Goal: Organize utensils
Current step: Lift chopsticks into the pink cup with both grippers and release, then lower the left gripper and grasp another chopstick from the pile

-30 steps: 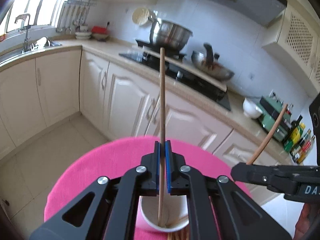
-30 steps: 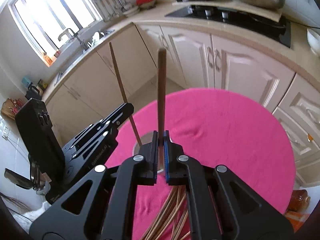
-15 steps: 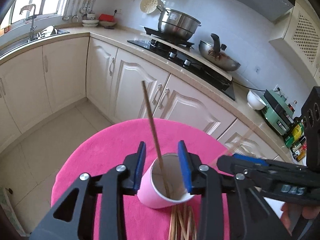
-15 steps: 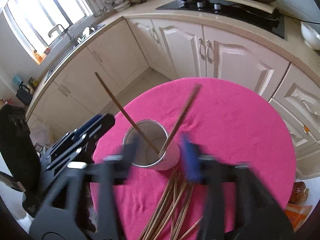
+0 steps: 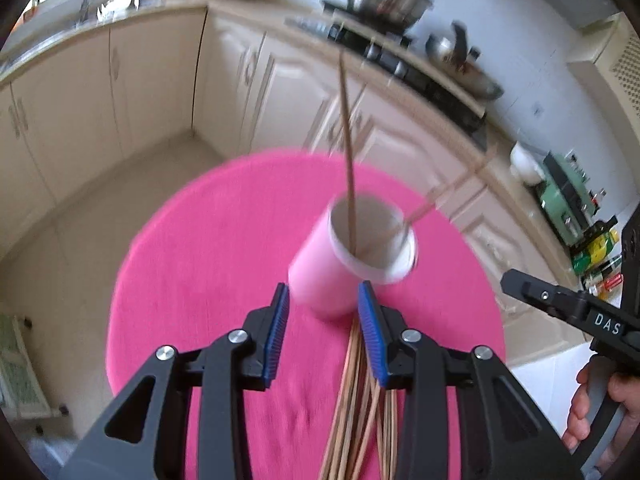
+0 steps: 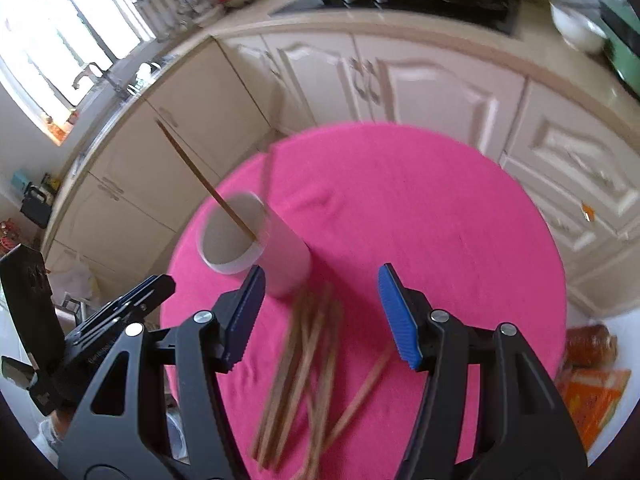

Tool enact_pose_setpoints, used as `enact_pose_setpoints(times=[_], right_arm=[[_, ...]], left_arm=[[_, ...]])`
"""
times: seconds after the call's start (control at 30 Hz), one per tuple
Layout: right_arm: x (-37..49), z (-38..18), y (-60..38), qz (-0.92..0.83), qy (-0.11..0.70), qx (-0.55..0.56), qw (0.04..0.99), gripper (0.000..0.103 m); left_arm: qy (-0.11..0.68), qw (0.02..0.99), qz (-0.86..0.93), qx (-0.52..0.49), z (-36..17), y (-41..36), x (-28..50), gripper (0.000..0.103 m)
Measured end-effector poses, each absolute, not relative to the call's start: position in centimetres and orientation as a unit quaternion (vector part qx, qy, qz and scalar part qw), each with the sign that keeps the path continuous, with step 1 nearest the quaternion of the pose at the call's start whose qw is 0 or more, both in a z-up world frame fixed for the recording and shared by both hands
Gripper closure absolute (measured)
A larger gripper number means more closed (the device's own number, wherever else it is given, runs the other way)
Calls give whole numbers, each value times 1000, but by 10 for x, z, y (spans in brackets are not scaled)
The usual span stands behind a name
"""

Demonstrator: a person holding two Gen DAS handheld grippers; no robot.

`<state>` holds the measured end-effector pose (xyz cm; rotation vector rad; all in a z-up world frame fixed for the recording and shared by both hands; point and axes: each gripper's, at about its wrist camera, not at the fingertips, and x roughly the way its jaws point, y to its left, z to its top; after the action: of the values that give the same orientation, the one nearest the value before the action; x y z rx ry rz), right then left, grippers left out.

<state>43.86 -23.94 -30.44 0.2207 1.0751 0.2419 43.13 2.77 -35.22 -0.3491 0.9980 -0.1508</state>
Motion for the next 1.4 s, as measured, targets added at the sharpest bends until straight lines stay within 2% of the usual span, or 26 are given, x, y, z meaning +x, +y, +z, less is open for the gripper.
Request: enact_pose_setpoints(times=[0.27,0.5,0.67,0.8,0.87,1.4], right_arm=[[401,-360,-260,86,571,116,808,45],[388,-383,-267,81,596,127,789,45],[384,-390,-272,77,605,135,781,45],[384,-394,-275,76,611,136,776,45],[385,-397,-274,77,616,138,772,45],[389,-419,-259,84,644,144,747,45]], left_arm=[[600,784,-118,-106,-418,-13,421,68],[642,752,-131,-71,-449,-33,418,68],[655,743,-127,-53,-459,-39,420,68],[660,735,-132,-84,-461,-30,421,87],[662,733,-134,-85,-461,-28,422,91],[672,713,-138,-148,-457,4,410,92]])
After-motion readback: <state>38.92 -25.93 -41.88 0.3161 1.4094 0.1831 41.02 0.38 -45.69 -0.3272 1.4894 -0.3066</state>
